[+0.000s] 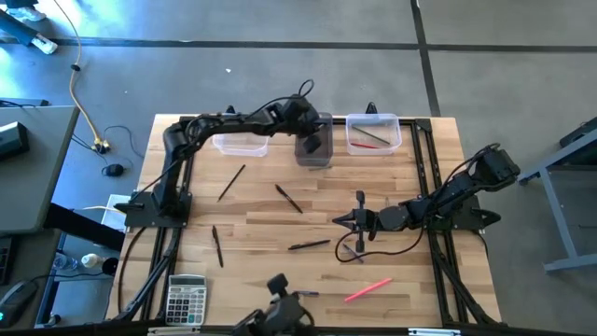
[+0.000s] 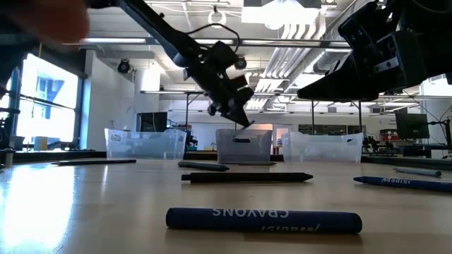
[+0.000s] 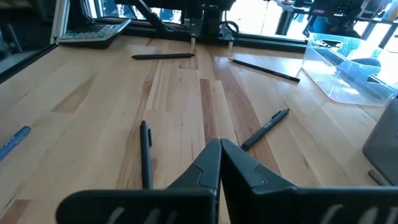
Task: Sort crayons/erasers/pens/pencils in bins
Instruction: Put the gray crayon into the black bin
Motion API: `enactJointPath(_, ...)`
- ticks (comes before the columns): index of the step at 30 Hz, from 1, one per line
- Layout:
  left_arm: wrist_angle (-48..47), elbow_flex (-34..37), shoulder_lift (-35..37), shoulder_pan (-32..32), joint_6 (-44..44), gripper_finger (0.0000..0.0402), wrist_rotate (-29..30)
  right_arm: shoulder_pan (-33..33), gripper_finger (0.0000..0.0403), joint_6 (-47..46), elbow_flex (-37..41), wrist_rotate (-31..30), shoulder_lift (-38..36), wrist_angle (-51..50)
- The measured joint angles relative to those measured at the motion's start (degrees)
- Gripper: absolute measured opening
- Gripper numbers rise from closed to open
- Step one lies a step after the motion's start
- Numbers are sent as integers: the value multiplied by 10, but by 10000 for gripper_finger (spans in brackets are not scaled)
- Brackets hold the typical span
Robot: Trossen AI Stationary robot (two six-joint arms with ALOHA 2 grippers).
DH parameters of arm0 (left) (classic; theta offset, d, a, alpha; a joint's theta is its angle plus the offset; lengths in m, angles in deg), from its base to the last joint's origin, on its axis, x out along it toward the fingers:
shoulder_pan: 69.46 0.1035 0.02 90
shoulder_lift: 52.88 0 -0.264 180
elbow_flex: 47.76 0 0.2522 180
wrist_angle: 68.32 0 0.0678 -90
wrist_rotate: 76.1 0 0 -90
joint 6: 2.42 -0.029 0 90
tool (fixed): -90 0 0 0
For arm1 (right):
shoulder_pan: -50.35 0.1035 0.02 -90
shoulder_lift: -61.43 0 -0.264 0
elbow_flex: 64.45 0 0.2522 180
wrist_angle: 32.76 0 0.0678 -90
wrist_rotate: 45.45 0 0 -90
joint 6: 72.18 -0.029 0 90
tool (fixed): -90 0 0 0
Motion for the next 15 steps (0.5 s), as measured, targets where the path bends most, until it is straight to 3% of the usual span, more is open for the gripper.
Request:
enactJointPath(7,-3,-32,-49,21,16,10,-30,0,0,2,0,-1,0,-3)
enactJointPath(15,-2,-32,-53,26,15,15,-29,-1,0,4,0,-3,0,-3)
